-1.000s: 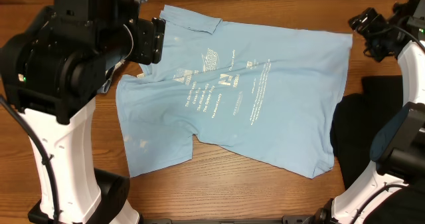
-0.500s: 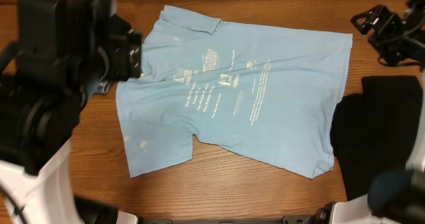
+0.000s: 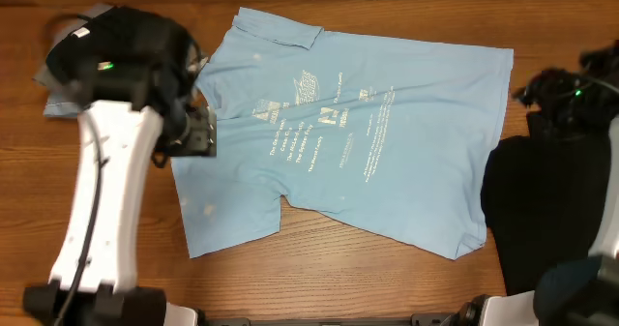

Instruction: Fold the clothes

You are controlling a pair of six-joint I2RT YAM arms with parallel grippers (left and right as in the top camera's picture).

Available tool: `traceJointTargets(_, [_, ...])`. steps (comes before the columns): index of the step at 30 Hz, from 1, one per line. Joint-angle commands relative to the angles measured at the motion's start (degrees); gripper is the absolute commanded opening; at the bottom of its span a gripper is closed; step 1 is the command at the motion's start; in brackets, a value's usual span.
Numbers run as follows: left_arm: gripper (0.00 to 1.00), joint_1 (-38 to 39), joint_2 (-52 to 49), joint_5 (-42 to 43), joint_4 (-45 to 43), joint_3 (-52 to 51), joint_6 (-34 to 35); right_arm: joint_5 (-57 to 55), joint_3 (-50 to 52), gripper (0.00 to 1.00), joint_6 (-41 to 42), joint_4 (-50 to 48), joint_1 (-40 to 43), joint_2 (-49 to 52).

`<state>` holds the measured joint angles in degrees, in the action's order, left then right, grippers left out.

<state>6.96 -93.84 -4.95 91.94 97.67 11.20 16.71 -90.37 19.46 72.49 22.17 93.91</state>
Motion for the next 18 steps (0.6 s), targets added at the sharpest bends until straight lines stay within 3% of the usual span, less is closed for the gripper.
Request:
traceJointTargets(1, [0.67, -0.31, -0.81, 1.70, -3.61, -8.76, 0.85, -5.53, 6.36, 0.51, 3.69, -2.73, 1.95, 3.80])
traceJointTargets(6, [0.66, -0.31, -2.97, 3.61, -12.52, -19.67, 0.85, -4.85, 14.25, 0.42, 4.81, -10.38, 4.63, 9.62])
traceJointTargets(10, [0.71, -0.31, -3.72, 3.72, -16.22, -23.30, 0.83, -4.44, 17.79, 0.38, 4.81, -14.64, 4.96, 12.48])
traceJointTargets(12, [0.72, -0.31, -3.72, 3.69, -16.85, -23.80, 0.83, -3.45, 19.63, 0.38, 4.79, -15.43, 4.52, 13.00])
traceJointTargets(15, [0.75, -0.31, -3.78, 3.72, -17.27, -23.80, 0.83, -0.76, 23.41, 0.49, 4.13, -15.89, 3.43, 13.00])
traceJointTargets(18, [0.75, -0.31, -3.78, 3.72, -17.68, -23.80, 0.83, -1.44, 26.67, 0.50, 4.20, -18.49, 2.47, 13.00])
